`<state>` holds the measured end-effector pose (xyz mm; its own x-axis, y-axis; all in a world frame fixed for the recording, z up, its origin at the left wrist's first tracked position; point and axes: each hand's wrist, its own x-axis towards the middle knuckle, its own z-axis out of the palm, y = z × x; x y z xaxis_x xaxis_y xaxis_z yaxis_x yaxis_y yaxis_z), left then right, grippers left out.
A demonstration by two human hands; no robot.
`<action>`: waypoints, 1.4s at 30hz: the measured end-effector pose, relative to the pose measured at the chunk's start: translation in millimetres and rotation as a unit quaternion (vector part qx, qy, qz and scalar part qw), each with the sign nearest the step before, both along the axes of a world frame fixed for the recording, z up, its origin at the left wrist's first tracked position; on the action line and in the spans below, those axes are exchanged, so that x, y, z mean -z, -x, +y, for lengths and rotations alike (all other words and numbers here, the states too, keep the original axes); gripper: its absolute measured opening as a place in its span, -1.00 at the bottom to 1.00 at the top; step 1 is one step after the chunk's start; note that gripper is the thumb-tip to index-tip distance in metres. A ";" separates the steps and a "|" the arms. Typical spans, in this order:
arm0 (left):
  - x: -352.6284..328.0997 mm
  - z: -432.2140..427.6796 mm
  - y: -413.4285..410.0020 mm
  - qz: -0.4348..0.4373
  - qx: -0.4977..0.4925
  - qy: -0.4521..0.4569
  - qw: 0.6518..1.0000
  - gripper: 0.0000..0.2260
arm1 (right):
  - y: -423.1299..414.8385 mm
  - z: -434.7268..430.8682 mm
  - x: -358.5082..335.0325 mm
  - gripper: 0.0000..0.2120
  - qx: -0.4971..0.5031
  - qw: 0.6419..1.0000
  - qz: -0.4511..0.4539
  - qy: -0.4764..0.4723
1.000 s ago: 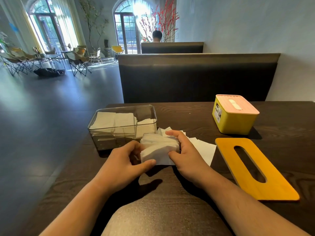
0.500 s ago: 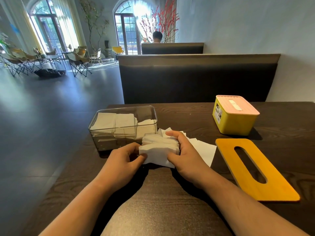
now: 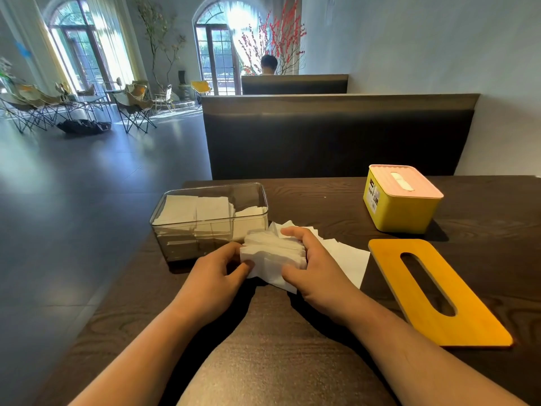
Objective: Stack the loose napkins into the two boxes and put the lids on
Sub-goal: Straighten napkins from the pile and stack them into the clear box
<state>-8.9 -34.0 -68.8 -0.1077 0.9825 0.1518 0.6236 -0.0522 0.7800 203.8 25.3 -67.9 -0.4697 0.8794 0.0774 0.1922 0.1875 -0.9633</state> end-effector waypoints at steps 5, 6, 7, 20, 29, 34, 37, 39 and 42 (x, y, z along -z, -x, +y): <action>-2.4 4.4 -5.9 0.018 -0.042 -0.009 0.999 -0.87 | 1.5 0.5 3.3 -0.44 0.009 1.000 0.005 -0.022; -3.0 4.6 -7.2 0.018 -0.050 -0.008 0.999 -0.87 | 1.8 0.5 3.5 -0.45 0.011 1.000 0.007 -0.023; -3.3 4.6 -8.3 0.016 -0.058 -0.007 0.998 -0.87 | 2.0 0.2 3.4 -0.45 0.012 1.000 0.011 -0.023; -5.0 -9.1 -12.5 -0.093 0.097 0.010 0.991 -0.14 | -4.7 -2.3 -1.0 -0.34 -0.075 0.997 -0.005 0.006; -4.4 -7.6 -13.7 -0.130 0.078 0.015 0.988 -0.42 | -6.0 -0.7 -0.8 -0.37 -0.035 0.999 0.027 0.010; 0.1 -5.3 -13.0 -0.134 0.064 0.026 0.989 -0.56 | -4.6 -0.7 3.1 -0.35 -0.048 0.999 -0.015 -0.006; -0.6 -6.0 -13.0 -0.135 0.070 0.034 0.988 -0.56 | -4.9 0.3 2.0 -0.41 -0.041 0.999 -0.018 0.001; -0.6 -6.0 -13.3 -0.136 0.067 0.033 0.988 -0.57 | -4.4 -0.2 1.2 -0.42 -0.055 0.998 -0.027 0.015; -0.9 -5.0 -11.1 -0.166 0.061 0.026 0.984 -0.56 | -1.9 -3.2 -1.1 -0.50 -0.044 0.998 -0.049 0.011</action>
